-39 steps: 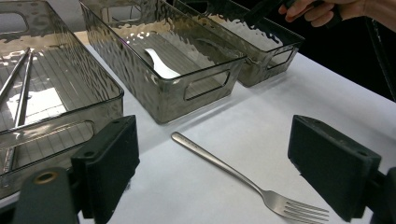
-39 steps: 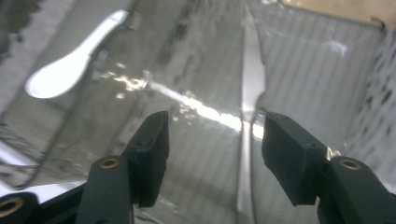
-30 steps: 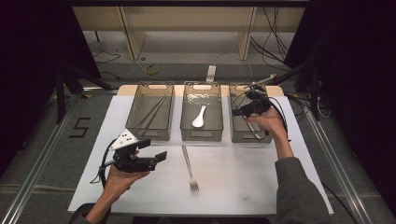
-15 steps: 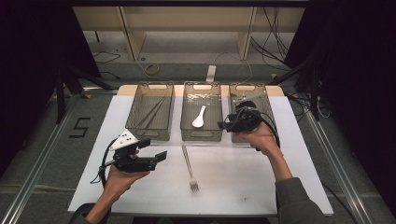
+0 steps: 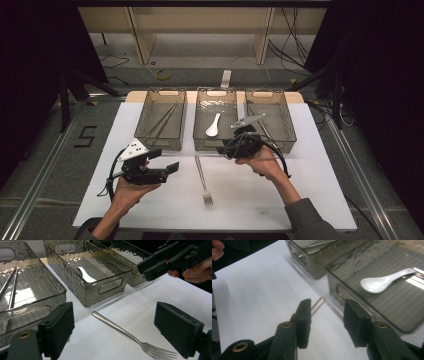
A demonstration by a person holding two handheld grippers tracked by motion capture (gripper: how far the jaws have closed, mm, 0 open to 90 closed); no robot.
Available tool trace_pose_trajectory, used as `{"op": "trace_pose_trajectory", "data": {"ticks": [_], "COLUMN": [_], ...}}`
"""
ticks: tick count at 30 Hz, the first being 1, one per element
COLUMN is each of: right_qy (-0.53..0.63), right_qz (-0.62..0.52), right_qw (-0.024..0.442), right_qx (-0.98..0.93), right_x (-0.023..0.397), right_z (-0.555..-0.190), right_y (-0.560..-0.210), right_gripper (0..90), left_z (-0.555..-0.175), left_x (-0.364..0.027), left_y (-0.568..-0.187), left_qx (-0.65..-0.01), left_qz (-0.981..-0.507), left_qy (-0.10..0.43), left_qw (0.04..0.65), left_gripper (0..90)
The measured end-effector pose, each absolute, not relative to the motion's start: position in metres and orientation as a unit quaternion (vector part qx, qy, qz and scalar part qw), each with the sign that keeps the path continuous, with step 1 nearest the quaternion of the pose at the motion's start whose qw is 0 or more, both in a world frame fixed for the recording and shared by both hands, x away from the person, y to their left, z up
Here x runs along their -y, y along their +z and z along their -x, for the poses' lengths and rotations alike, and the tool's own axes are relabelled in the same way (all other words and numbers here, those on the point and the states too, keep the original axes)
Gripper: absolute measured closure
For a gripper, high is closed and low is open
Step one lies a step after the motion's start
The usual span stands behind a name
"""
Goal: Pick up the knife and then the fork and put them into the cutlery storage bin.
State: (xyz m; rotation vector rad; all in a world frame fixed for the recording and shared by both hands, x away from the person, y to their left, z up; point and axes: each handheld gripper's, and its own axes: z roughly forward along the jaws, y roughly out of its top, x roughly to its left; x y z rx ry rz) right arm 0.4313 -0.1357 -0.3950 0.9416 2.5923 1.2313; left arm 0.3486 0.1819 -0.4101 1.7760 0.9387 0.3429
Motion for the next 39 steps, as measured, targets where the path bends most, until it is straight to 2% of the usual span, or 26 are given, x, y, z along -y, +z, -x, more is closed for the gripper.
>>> {"op": "trace_pose_trajectory", "data": {"ticks": [6, 11, 25, 39], "right_qy": [0.389, 0.362, 0.314, 0.293], "right_qz": [-0.296, -0.274, -0.254, -0.227], "right_qw": [0.045, 0.031, -0.003, 0.013], "right_qx": [-0.871, -0.890, -0.915, -0.929], "right_x": [0.114, 0.096, 0.060, 0.050], "right_z": [-0.429, -0.428, -0.431, -0.429], "right_y": [-0.411, -0.426, -0.462, -0.475], "right_gripper": [79.1, 89.9, 90.0, 90.0], "left_z": [-0.349, -0.349, -0.348, -0.348], "left_x": [-0.182, -0.182, -0.182, -0.182], "left_y": [-0.410, -0.410, -0.410, -0.410], "left_qx": [-0.392, -0.392, -0.391, -0.391], "left_qz": [-0.742, -0.743, -0.743, -0.744], "left_qy": [0.144, 0.144, 0.144, 0.144], "left_qw": [0.524, 0.524, 0.524, 0.522], "left_gripper": [15.8, 15.8, 15.8, 15.8]}}
